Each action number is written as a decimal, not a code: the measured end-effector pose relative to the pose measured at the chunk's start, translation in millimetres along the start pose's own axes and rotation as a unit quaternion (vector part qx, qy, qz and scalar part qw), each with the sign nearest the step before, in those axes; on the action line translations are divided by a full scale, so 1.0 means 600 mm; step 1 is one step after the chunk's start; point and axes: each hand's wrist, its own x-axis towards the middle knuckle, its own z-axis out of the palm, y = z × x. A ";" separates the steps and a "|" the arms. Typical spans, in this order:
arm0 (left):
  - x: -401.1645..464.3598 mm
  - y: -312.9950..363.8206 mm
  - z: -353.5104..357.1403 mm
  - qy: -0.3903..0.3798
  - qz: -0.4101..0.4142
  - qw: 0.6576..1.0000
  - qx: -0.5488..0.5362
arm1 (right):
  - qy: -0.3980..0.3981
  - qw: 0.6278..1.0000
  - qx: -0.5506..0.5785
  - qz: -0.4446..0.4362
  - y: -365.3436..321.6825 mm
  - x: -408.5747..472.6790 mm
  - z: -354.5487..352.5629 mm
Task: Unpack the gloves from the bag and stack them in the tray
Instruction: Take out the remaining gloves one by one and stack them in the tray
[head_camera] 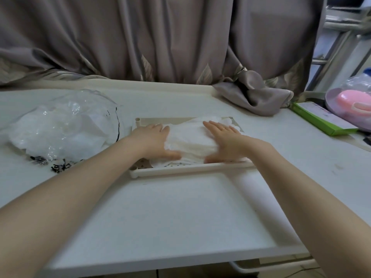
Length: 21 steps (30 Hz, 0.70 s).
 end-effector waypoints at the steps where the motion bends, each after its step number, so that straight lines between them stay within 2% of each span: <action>1: 0.001 -0.003 0.003 -0.001 -0.007 1.000 -0.012 | -0.014 1.000 0.004 0.014 0.007 -0.001 -0.003; 6: -0.009 -0.007 -0.002 0.015 -0.011 0.999 -0.049 | -0.095 0.984 0.128 0.076 0.016 -0.021 -0.023; 8: -0.030 -0.012 -0.008 0.060 0.029 0.995 -0.078 | -0.075 0.983 0.154 0.064 0.002 -0.027 -0.032; 9: -0.044 -0.012 -0.014 0.109 0.056 0.986 -0.115 | -0.037 0.986 0.151 0.051 -0.007 -0.025 -0.036; 11: -0.080 -0.025 -0.023 0.280 0.103 0.939 -0.169 | 0.086 0.985 0.147 0.010 -0.044 -0.014 -0.040; 13: -0.105 -0.049 -0.026 0.427 0.054 0.890 -0.147 | 0.241 0.953 0.171 -0.063 -0.096 0.000 -0.044; 14: -0.113 -0.067 -0.024 0.440 -0.009 0.889 -0.126 | 0.299 0.929 0.195 -0.100 -0.128 0.006 -0.044; 17: -0.128 -0.115 0.000 0.347 -0.177 0.914 -0.114 | 0.361 0.870 0.275 -0.193 -0.222 0.014 -0.037; 19: -0.130 -0.140 0.019 0.277 -0.208 0.924 -0.162 | 0.368 0.853 0.279 -0.245 -0.275 0.014 -0.024; 21: -0.130 -0.158 0.037 0.231 -0.218 0.926 -0.204 | 0.348 0.853 0.273 -0.279 -0.309 0.014 -0.009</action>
